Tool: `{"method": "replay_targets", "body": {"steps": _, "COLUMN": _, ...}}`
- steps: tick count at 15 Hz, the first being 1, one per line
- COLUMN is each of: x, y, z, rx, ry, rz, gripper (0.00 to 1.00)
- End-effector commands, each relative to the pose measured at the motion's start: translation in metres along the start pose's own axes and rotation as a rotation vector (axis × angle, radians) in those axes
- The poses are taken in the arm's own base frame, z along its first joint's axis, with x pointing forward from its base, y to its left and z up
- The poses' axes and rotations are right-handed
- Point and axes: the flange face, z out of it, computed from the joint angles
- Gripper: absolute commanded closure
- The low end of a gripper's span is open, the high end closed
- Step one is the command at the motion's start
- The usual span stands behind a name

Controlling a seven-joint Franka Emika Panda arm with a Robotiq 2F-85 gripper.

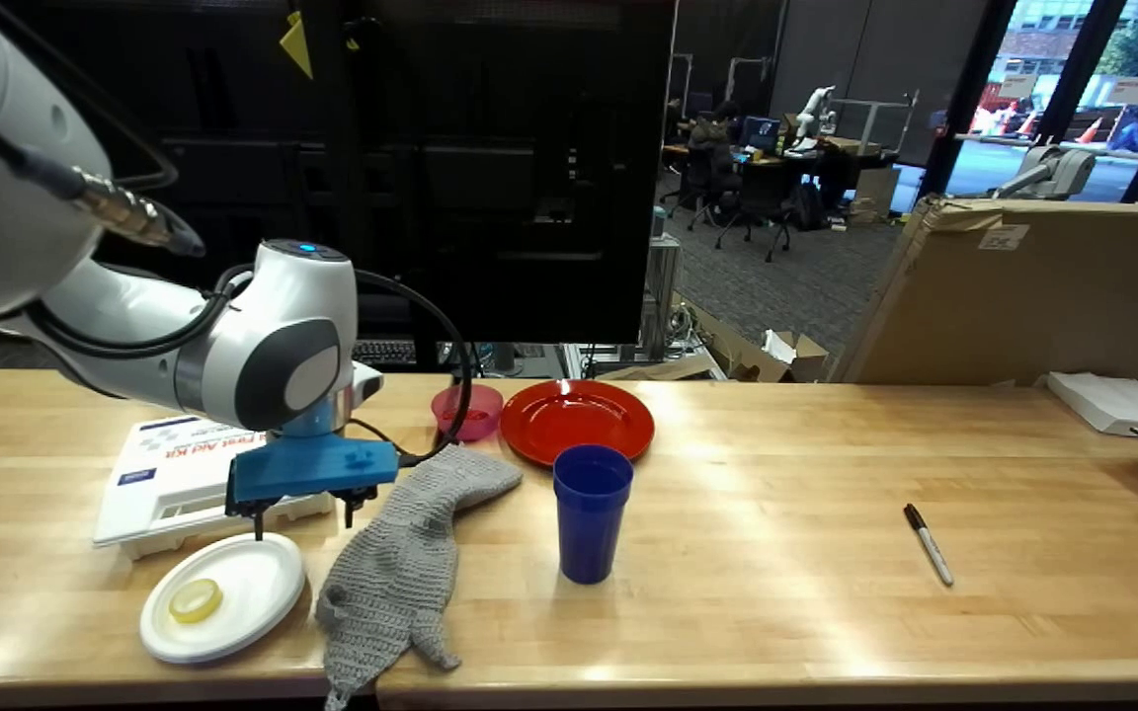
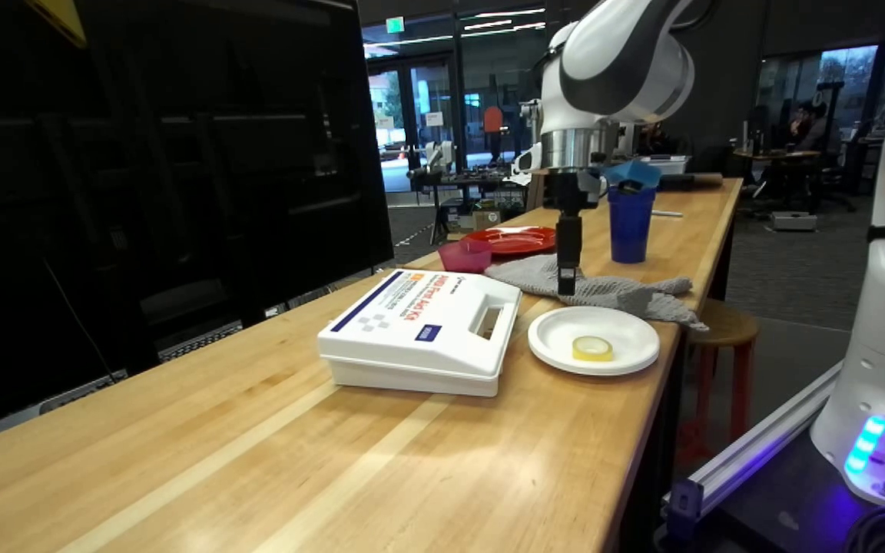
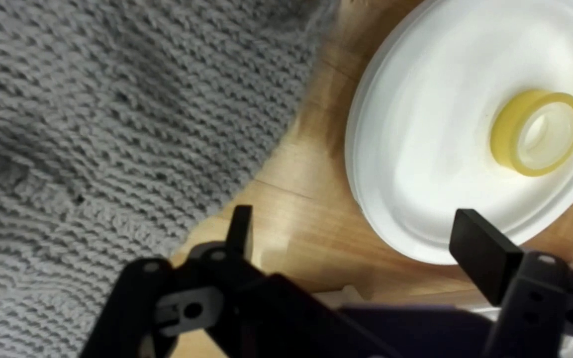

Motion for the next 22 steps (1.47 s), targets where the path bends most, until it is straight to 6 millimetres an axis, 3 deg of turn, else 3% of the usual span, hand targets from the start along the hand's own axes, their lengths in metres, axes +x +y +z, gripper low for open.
{"method": "replay_targets", "body": {"steps": 1, "x": 0.005, "y": -0.014, "z": 0.004, "rx": 0.035, "ry": 0.015, "rz": -0.028, "gripper": 0.0}}
{"method": "replay_targets", "body": {"steps": 5, "x": 0.007, "y": -0.021, "z": 0.012, "rx": 0.043, "ry": 0.0, "rz": -0.055, "gripper": 0.0}}
{"method": "replay_targets", "body": {"steps": 21, "x": 0.004, "y": -0.012, "z": 0.032, "rx": 0.072, "ry": -0.038, "rz": -0.093, "gripper": 0.0}}
{"method": "replay_targets", "body": {"steps": 22, "x": 0.004, "y": -0.012, "z": 0.033, "rx": 0.076, "ry": -0.04, "rz": -0.091, "gripper": 0.04}}
